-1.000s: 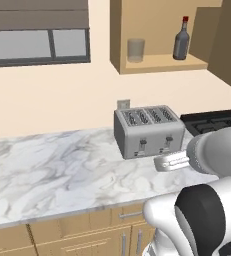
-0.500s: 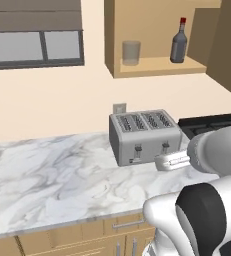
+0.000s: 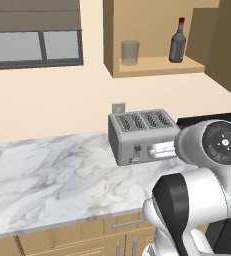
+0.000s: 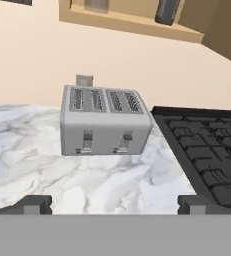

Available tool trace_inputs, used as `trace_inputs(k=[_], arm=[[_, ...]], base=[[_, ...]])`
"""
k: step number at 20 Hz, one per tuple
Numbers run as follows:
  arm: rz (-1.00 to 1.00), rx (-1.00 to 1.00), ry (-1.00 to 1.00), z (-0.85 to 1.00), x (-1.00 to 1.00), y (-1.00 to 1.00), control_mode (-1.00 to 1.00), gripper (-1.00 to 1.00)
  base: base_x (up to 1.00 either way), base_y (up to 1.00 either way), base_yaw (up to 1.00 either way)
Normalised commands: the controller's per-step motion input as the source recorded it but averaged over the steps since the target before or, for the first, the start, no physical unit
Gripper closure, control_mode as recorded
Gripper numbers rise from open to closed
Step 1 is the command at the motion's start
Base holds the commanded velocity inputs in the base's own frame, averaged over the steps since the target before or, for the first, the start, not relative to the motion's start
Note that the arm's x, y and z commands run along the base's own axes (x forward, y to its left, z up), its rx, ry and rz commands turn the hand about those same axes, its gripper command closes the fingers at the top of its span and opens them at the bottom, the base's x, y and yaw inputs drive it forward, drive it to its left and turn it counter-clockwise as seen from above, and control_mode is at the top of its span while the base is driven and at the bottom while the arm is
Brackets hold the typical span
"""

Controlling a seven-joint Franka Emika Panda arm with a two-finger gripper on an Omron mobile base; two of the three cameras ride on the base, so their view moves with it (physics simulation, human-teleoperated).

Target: There is a bowl on the dining counter. Grab a lemon wedge from the fridge and place it in the bowl. Then get the liquor bottle and glass cup from the cabinet and place them next to the bowl.

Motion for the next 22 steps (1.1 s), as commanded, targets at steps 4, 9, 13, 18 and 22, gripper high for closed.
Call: trace_inputs(k=[4, 9, 13, 18, 22], arm=[[-0.39, 0.00, -0.12, 0.00, 0.57, 0.00, -1.00, -1.00], [-0.13, -0.03, -0.32, 0.36, 0.14, -0.16, -1.00, -1.00], [0.00, -0.02, -0.39, 0.72, -0.16, -0.29, -1.00, -1.00], [0.00, 0.00, -0.14, 0.40, -0.11, -0.35, -1.00, -1.00], [0.00, 0.04, 0.01, 0.03, 0.03, -0.45, -1.00, -1.00]], base=[[0.00, 0.00, 0.00], [0.00, 0.00, 0.00], [0.00, 0.00, 0.00], [0.00, 0.00, 0.00], [0.00, 0.00, 0.00]])
